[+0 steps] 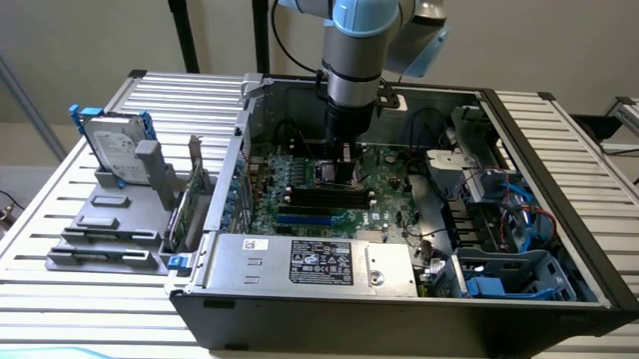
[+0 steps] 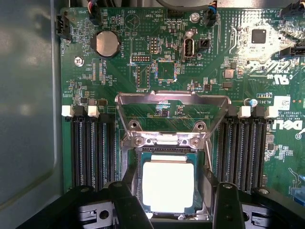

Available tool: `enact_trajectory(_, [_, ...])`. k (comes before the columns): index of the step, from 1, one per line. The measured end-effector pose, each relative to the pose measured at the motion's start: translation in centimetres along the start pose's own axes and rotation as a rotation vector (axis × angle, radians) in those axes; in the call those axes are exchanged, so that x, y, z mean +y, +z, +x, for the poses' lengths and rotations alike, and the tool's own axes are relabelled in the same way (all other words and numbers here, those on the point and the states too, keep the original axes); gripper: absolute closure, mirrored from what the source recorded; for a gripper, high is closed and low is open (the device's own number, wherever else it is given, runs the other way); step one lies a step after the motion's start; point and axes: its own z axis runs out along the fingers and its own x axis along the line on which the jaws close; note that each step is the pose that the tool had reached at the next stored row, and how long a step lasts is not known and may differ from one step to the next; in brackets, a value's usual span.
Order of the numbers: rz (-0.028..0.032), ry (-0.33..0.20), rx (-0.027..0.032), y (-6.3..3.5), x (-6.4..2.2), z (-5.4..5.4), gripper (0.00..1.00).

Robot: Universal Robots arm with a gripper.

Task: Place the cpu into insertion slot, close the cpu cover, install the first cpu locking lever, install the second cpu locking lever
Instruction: 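Place the cpu into insertion slot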

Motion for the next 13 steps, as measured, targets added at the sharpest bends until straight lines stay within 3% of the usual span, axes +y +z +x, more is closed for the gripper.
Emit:
enact_trajectory(5, [0.0001,0.000,0.0033,-0.06,-0.01,-0.01,0.37])
enact_trajectory(13, [0.0003,0.000,0.0250,-0.05,0.00,0.00,0.37])
